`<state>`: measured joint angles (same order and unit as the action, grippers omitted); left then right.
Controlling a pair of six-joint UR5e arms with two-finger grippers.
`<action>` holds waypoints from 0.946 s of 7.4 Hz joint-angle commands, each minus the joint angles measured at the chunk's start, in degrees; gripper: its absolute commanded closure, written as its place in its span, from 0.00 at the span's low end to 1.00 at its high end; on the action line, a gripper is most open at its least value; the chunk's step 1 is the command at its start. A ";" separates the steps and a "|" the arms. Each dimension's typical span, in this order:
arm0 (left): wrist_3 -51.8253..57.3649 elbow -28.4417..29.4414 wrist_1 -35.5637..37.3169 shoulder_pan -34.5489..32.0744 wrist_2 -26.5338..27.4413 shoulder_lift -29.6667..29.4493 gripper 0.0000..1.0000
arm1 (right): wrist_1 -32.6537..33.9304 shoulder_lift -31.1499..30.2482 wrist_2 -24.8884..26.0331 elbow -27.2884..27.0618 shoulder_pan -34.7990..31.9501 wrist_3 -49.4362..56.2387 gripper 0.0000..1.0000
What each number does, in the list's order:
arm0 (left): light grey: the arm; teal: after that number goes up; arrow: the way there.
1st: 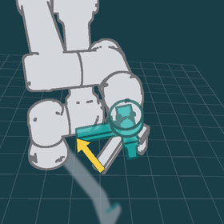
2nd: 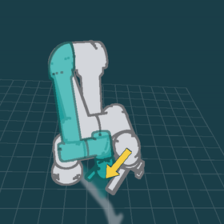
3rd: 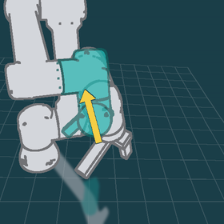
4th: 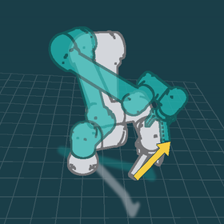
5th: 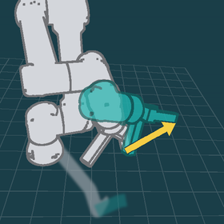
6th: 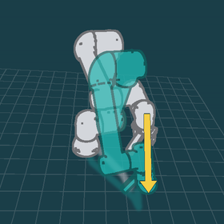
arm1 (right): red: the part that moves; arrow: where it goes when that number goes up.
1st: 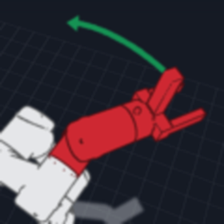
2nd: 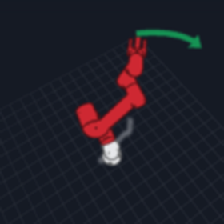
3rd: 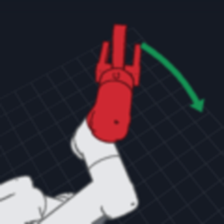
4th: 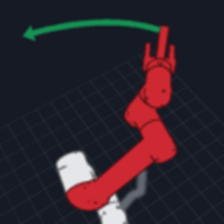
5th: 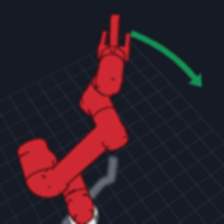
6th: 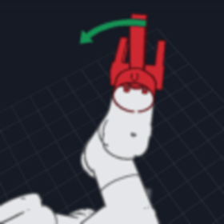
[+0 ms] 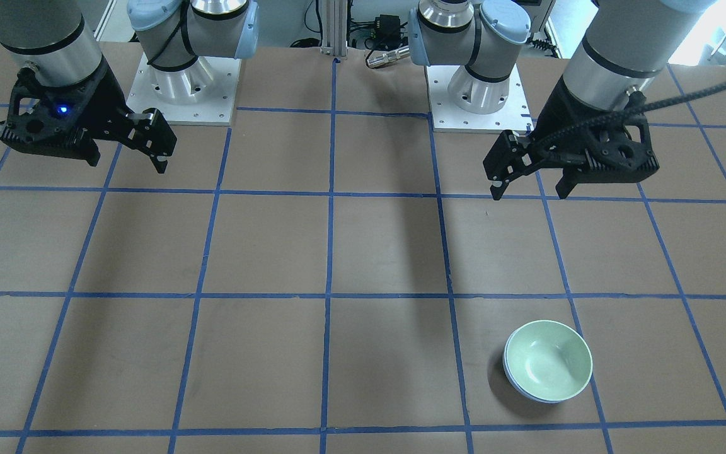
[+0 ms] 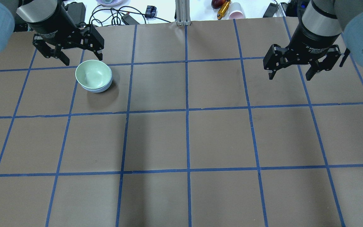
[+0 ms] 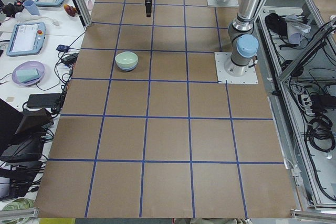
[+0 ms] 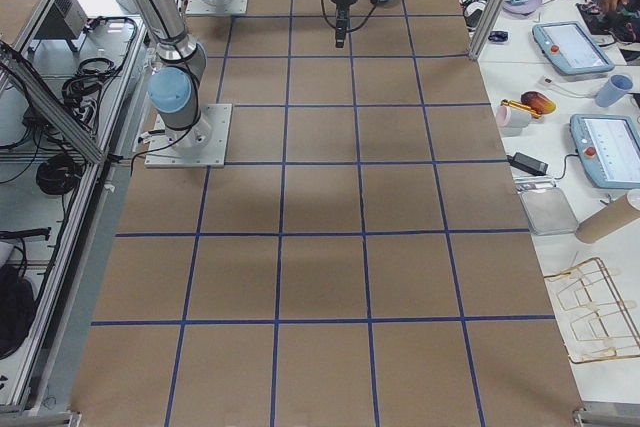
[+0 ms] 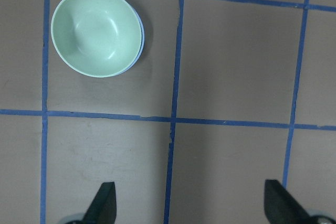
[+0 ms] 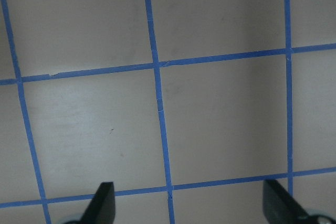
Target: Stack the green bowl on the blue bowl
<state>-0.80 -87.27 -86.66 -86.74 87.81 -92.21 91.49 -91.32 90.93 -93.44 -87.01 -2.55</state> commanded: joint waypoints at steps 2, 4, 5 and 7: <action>0.45 -3.25 -0.52 -0.45 0.52 5.20 0.00 | 0.00 0.00 0.04 0.01 0.00 0.00 0.00; 0.53 -4.40 -0.70 -0.45 0.52 6.25 0.00 | 0.00 0.00 0.04 0.01 0.00 0.00 0.00; 0.53 -4.40 -0.70 -0.45 0.52 6.43 0.00 | 0.00 0.00 0.04 0.01 0.00 0.00 0.00; 0.45 -4.40 -0.70 -0.45 0.61 6.35 0.00 | 0.00 0.00 0.04 0.01 0.00 0.00 0.00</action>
<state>-0.28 -91.63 -87.36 -87.19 88.35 -85.90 91.49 -91.32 90.97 -93.43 -87.01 -2.55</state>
